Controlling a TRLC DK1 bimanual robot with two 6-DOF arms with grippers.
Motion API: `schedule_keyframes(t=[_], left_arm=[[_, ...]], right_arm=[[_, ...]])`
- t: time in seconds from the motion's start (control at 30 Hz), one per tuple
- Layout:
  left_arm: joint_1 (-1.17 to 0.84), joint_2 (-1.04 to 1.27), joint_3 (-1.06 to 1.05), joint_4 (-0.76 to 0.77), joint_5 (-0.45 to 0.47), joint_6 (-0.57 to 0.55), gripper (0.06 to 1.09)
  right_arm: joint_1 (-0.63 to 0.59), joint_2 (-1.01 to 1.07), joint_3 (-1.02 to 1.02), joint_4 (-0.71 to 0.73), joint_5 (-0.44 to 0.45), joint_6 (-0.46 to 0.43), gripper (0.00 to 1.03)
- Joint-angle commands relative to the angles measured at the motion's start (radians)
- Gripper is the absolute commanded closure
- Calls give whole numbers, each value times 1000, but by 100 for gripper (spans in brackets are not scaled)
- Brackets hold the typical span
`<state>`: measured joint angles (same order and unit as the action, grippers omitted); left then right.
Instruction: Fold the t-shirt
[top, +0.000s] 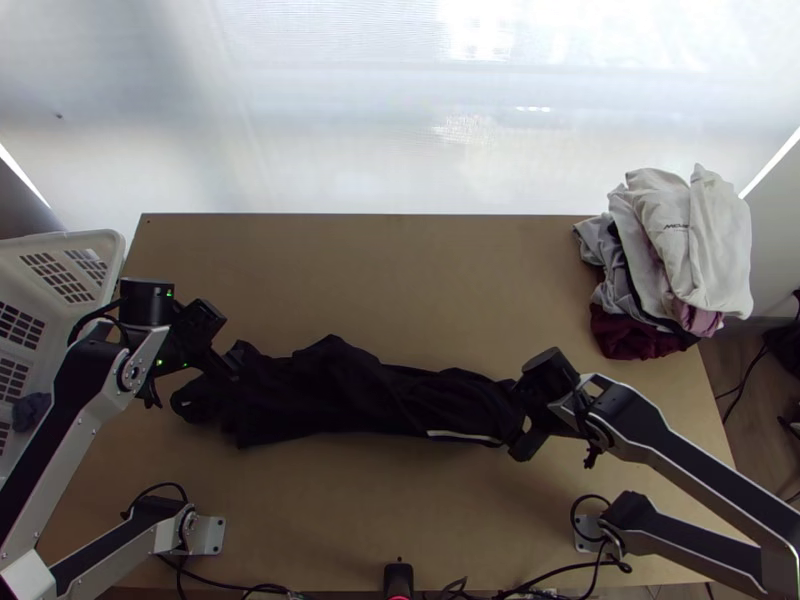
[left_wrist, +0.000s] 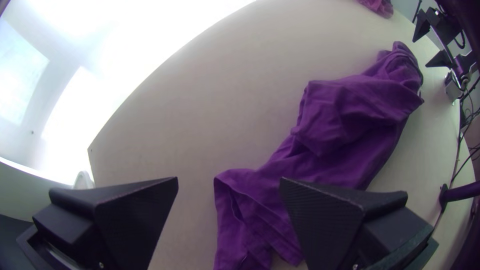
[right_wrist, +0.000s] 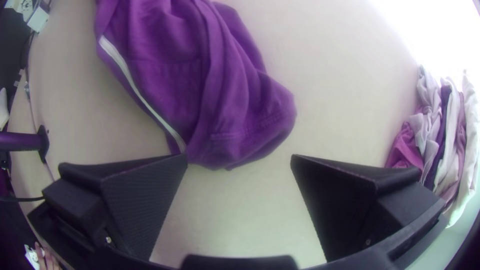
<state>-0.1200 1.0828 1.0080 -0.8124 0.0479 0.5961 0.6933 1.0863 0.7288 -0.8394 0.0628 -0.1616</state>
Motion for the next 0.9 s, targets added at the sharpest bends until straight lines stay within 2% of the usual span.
schedule_keyframes(t=[0.0, 0.13, 0.57, 0.67, 0.8, 0.87], left_arm=[[14, -31, -42, 2, -6, 5, 10], [14, -43, -52, 4, -6, 1, 10], [-1, -64, -91, 16, -11, 1, 10], [-1, -61, -95, 21, -11, 1, 10], [-1, -61, -105, 22, -10, -1, 10], [-1, -63, -108, 22, -11, -1, 10]], right_arm=[[71, 43, 34, 5, 0, -3, 7], [94, 86, 24, 51, 0, -12, 10], [114, 188, 54, 135, 0, -3, 10], [112, 201, 47, 155, 2, -9, 16], [110, 213, 14, 175, 3, -13, 16], [110, 211, -2, 186, 3, -18, 24]])
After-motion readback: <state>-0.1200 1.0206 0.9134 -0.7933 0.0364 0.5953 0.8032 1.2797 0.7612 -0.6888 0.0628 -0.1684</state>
